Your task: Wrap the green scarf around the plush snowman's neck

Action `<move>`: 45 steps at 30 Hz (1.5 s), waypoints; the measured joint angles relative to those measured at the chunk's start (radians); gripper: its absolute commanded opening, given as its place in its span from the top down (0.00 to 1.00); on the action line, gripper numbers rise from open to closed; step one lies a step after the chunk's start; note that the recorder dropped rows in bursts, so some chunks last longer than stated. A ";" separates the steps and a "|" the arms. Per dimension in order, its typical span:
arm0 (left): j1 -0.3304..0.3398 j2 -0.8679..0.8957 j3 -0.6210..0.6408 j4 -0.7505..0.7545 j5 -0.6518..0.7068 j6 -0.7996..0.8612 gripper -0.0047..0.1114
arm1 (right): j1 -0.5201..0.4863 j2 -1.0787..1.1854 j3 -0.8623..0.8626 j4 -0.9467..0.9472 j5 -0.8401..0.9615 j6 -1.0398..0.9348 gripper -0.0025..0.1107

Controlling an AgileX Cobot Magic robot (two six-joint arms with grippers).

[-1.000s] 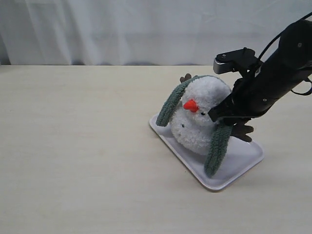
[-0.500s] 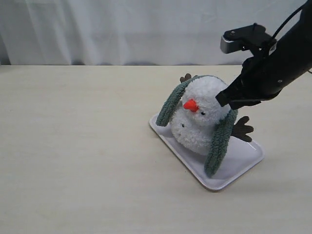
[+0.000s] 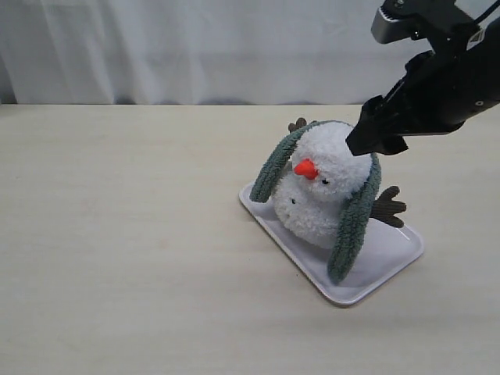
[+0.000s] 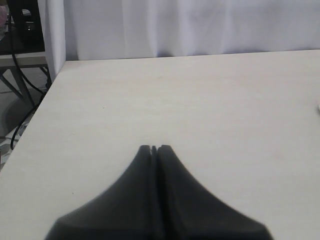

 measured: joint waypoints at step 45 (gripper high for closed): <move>0.000 0.000 0.000 0.000 0.000 0.000 0.96 | 0.000 0.194 -0.064 0.136 -0.123 -0.167 0.01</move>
